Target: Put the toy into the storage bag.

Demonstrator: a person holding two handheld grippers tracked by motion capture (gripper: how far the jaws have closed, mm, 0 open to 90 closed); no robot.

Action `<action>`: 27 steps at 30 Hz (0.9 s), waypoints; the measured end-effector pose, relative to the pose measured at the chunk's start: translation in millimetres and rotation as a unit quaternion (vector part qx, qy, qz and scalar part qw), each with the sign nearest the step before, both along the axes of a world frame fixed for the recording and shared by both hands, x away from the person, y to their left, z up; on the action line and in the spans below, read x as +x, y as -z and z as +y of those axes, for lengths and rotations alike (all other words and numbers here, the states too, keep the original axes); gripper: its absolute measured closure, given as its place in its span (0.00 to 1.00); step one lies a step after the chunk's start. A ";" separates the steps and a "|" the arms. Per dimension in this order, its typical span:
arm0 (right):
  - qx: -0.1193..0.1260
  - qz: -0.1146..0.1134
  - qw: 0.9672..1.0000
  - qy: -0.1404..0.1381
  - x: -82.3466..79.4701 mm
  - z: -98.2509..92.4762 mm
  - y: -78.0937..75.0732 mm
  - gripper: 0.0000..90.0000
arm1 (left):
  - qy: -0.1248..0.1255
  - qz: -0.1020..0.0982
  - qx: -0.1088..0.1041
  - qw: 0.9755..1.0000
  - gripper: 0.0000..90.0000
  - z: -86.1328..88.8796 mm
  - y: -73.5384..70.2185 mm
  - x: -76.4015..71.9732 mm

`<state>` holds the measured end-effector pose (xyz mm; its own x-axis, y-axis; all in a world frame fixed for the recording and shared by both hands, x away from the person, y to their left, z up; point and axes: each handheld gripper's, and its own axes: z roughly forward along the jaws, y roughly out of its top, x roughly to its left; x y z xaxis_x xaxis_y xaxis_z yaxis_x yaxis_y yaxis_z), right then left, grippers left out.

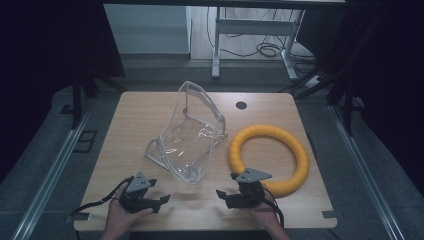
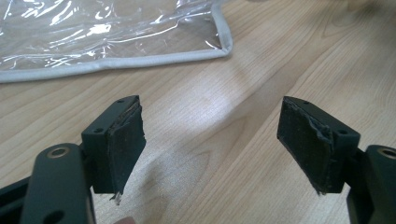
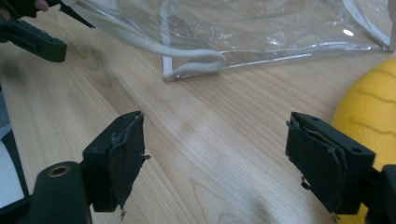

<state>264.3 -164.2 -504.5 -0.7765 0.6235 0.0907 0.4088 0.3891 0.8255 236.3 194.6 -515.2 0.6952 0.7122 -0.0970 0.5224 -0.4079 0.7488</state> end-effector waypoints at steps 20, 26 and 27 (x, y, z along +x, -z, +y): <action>0.012 0.001 1.000 -0.017 0.3 6.8 -0.7 0.26 | -0.002 -0.005 -0.006 1.000 0.25 3.2 -4.0 -2.5; 0.014 0.002 1.000 -0.012 0.3 4.8 -2.3 0.26 | -0.002 -0.005 -0.007 1.000 0.25 3.2 -4.2 -2.9; 0.016 0.003 1.000 -0.012 0.7 4.2 -2.6 0.27 | -0.002 -0.005 -0.008 1.000 0.25 3.2 -4.3 -2.9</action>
<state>265.1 -160.1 -501.9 -0.7905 0.6015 0.1149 0.4051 0.3729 0.8347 233.4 197.8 -510.9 0.6935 0.7133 -0.1015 0.5166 -0.3942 0.7601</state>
